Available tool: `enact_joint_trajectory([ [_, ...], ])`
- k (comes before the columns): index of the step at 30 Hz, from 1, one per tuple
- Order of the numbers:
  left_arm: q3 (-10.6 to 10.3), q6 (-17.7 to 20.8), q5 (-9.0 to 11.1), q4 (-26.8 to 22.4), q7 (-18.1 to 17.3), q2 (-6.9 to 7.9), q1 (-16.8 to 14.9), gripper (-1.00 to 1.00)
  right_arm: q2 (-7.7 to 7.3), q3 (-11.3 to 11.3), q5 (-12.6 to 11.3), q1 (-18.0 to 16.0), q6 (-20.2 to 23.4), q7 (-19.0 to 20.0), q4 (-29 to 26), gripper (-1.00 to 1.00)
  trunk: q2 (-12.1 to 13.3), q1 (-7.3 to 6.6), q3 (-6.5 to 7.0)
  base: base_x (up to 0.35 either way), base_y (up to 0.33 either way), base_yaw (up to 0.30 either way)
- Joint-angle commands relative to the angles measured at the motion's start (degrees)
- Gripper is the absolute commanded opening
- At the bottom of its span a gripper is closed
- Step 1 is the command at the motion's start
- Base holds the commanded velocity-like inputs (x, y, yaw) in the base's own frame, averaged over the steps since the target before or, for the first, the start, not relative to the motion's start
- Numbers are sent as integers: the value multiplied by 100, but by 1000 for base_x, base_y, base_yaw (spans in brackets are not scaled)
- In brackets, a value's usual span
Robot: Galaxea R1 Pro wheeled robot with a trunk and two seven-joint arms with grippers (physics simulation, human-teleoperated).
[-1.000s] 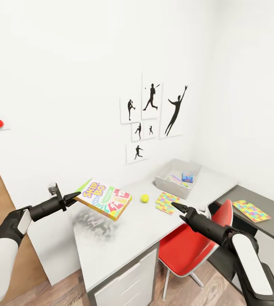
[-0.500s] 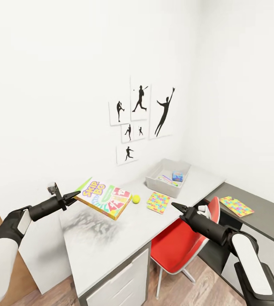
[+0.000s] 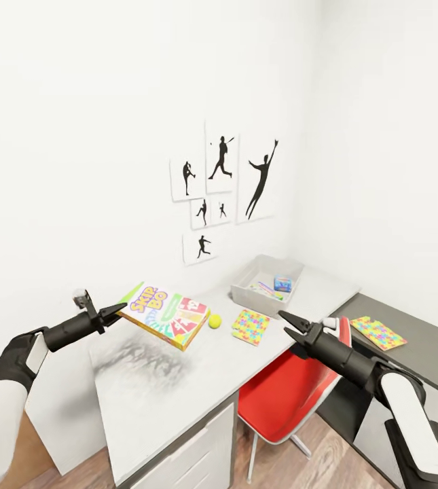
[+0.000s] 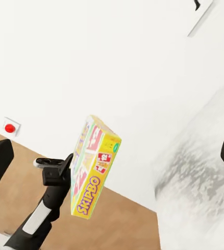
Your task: Put all the toys in the child's room - the three board games (two on the bed and one on the table), the two jigsaw puzzles on the table, and the tennis ball on the table - inside the toy box on the table in the child's room.
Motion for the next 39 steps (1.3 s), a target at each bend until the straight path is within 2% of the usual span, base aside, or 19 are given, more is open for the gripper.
enact_joint_trajectory([
  [1,7,44,-3,-1,-91,2,-4,-100,-23,-7,41,1,23,86,-1,100,-9,4,-11,187,-51,0],
  [5,7,33,-6,-5,-276,4,4,-100,-60,-11,48,9,21,149,-1,100,-9,4,-11,180,-22,0],
  [10,6,29,-11,-6,-327,6,10,-100,-64,-8,57,15,12,152,5,100,-9,4,-11,103,-108,-8],
  [24,6,30,-8,-6,-340,7,16,-100,-55,10,347,17,-8,156,14,100,-9,4,-11,6,-283,-72],
  [39,6,30,-13,-6,-340,7,16,-100,-3,23,383,16,-18,137,18,100,-9,4,-11,23,-261,0],
])
